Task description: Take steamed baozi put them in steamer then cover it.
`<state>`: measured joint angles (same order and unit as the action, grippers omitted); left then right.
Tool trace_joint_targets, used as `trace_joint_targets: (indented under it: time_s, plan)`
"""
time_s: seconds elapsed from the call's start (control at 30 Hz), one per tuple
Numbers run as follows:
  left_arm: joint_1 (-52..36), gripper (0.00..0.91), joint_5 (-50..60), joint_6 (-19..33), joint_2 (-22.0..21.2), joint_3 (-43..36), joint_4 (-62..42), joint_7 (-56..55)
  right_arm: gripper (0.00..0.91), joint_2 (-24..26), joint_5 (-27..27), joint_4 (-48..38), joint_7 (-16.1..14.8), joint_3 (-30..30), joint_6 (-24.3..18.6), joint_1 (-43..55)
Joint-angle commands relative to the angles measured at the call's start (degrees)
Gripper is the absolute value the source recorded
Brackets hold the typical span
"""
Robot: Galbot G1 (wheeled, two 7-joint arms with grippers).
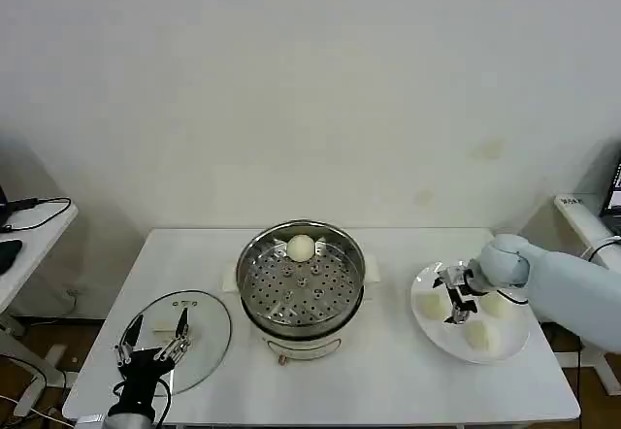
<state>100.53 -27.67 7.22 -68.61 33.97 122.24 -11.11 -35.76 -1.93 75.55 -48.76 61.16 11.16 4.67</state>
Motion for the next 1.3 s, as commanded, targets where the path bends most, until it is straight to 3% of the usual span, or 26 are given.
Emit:
trace_joint_targets:
  time_s: [0.03, 0.8, 1.07, 1.3]
  plan:
    - [-0.1, 0.907, 0.1, 0.0, -0.2, -0.2, -0.3, -0.1, 0.826, -2.2, 0.3, -1.8, 0.0, -1.0, 0.8, -1.3]
    - [0.6, 0.907, 0.3, 0.1, -0.8, -0.2, 1.0, -0.3, 0.534, -2.2, 1.8, -1.7, -0.8, -1.8, 0.8, -1.2]
    - [0.7, 0.907, 0.3, 0.0, -0.9, -0.2, 1.4, -0.4, 0.534, -0.7, 1.6, -0.1, -0.9, -1.0, 1.0, 1.6]
    - [0.2, 0.907, 0.0, -0.2, -0.2, 0.0, 1.6, -0.8, 0.534, 2.4, -1.7, 3.0, -2.1, 3.3, 1.0, 13.6]
